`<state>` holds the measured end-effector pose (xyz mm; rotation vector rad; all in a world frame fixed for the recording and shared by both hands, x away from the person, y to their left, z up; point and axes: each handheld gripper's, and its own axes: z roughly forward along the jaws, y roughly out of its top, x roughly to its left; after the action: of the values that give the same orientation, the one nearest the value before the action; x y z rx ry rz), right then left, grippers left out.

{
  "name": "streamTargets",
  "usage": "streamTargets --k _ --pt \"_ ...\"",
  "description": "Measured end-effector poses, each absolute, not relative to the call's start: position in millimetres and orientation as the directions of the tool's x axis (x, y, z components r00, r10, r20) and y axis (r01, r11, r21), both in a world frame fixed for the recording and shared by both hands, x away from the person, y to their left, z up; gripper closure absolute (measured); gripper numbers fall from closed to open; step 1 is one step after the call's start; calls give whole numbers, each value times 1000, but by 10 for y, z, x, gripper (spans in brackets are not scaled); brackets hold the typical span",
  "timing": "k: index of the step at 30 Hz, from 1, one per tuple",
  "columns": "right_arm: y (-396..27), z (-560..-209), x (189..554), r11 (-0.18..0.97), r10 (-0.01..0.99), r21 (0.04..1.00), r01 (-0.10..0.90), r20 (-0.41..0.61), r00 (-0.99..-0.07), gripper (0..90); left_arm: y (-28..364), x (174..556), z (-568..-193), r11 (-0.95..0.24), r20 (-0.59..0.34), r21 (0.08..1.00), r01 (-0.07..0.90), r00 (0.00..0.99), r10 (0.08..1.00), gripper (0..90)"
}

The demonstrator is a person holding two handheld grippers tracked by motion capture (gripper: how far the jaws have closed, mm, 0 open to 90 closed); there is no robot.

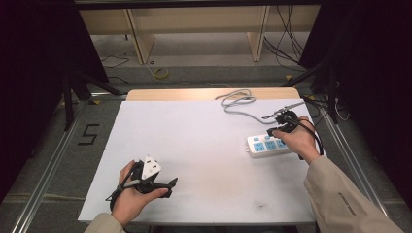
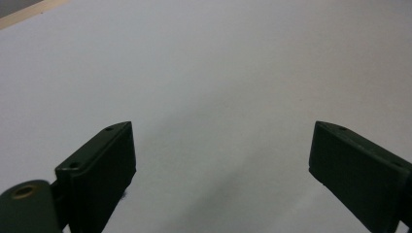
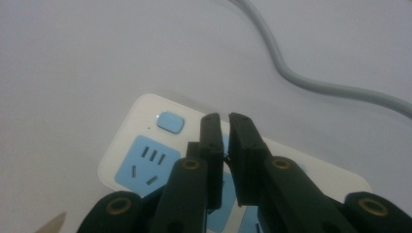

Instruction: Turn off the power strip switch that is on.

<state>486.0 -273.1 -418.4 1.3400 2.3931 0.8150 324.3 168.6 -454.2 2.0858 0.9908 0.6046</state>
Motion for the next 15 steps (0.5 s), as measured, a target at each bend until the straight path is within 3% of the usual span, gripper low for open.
streamTargets --k 15 --pt "-2782 -4108 4624 395 830 659 640 43 -557 672 1686 3244 -4539 -431 98 780 455 592 800 93"
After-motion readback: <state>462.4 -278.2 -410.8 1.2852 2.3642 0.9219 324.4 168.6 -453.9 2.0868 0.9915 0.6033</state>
